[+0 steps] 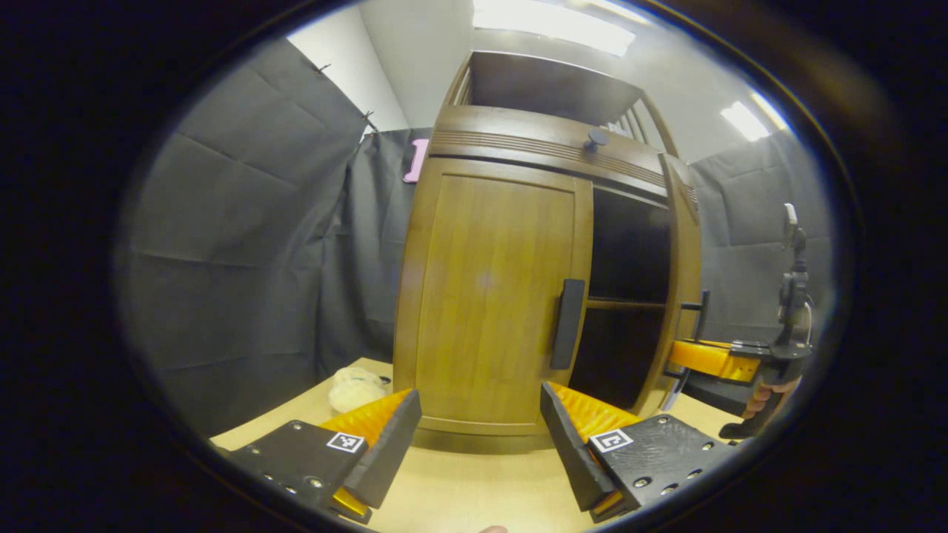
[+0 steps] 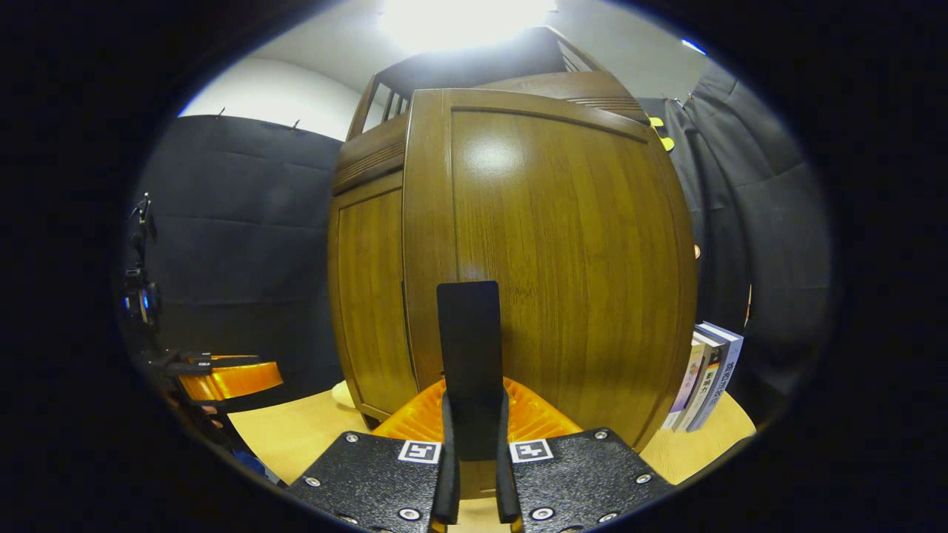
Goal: Open the right door of the double-door shoe cabinet with the right hand, and open the left door with the left hand.
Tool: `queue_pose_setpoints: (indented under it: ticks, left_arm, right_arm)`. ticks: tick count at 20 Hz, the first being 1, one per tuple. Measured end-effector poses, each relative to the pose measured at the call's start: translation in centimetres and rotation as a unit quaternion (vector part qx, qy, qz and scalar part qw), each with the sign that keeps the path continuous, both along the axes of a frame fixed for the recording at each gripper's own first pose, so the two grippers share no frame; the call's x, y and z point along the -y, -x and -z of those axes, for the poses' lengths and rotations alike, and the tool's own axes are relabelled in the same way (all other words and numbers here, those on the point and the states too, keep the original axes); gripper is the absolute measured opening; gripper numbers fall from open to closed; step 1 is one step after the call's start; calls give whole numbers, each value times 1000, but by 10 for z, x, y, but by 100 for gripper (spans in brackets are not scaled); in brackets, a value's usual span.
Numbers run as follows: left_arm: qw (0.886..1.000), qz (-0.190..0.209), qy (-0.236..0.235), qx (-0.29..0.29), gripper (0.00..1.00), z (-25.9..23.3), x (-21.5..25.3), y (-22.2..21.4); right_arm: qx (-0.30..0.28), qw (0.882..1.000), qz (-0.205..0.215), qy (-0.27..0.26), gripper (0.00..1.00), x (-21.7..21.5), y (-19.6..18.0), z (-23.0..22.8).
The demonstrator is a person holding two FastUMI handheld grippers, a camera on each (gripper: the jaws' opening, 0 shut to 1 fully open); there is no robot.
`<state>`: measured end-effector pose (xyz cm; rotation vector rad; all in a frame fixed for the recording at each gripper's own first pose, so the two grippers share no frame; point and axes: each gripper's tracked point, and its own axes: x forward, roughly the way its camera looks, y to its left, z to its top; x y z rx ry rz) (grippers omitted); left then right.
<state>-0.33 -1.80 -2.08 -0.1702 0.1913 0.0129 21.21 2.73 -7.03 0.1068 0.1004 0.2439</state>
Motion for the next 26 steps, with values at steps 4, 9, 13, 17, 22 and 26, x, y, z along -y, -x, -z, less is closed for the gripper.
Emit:
queue_pose_setpoints:
  ticks: [4,9,13,17,22,26]
  left_arm:
    - [1000,-12,-18,15,90,-2,-3,-3]
    - [999,-12,-34,35,90,-5,-5,-5]
    - [998,-23,-35,39,90,-5,-6,-7]
    - [999,-26,-31,37,90,-5,-6,-8]
    - [998,-40,-11,37,89,-4,-10,-9]
    - [998,-52,-4,29,97,-2,-12,-11]
  right_arm:
    - [5,1000,-16,-10,20,21,27,2]
    - [10,999,-26,-22,18,41,49,-2]
    - [16,999,-27,-32,21,65,70,-4]
    - [19,1000,-12,-21,21,95,86,-5]
    - [14,999,-3,-30,19,126,98,-5]
    - [14,1000,14,-22,19,153,105,-5]
